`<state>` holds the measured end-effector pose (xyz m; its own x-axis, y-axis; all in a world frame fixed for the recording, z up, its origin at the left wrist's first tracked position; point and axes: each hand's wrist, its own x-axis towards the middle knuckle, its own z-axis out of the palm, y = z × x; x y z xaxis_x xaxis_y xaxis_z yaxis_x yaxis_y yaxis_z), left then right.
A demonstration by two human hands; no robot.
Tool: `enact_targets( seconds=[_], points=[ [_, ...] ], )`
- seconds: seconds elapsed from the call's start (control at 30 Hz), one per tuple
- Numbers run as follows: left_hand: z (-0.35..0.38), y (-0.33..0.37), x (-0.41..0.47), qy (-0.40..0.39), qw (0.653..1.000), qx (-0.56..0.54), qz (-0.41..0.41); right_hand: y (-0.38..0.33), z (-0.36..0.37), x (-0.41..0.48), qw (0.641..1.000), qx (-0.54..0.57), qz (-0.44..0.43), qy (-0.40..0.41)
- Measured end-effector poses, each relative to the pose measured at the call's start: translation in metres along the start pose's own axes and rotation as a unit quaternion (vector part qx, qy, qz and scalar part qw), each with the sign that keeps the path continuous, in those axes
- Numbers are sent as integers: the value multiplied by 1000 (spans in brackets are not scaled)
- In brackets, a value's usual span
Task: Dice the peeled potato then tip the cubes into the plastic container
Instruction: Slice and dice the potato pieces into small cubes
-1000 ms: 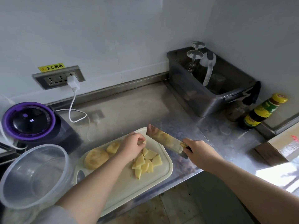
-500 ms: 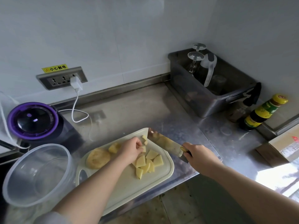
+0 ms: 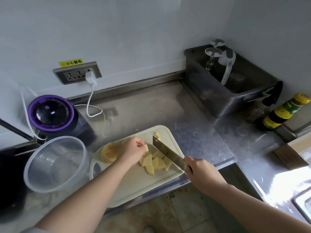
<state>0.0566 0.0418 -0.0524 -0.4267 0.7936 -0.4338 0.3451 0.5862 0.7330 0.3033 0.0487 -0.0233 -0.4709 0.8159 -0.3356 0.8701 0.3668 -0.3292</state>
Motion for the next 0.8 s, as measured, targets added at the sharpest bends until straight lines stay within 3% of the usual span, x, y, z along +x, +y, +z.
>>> enact_targets(
  seconds=[0.13,0.2,0.4,0.57,0.8],
  points=[
    [-6,-9,-39,-130,981,-59,-131,-18,15,-4,999,34,-18,-6],
    [-7,-19,-51,-153,972,-87,-152,-25,21,-5,999,38,-29,-8],
    [-11,-38,-57,-81,975,-143,-153,-48,36,-6,998,46,-51,-7],
    [-24,-47,-60,-60,984,-101,-135,-59,38,-3,996,61,-57,-13],
    [-23,-26,-44,-35,998,-45,-22,-37,3,7,998,45,-34,17]
  ],
)
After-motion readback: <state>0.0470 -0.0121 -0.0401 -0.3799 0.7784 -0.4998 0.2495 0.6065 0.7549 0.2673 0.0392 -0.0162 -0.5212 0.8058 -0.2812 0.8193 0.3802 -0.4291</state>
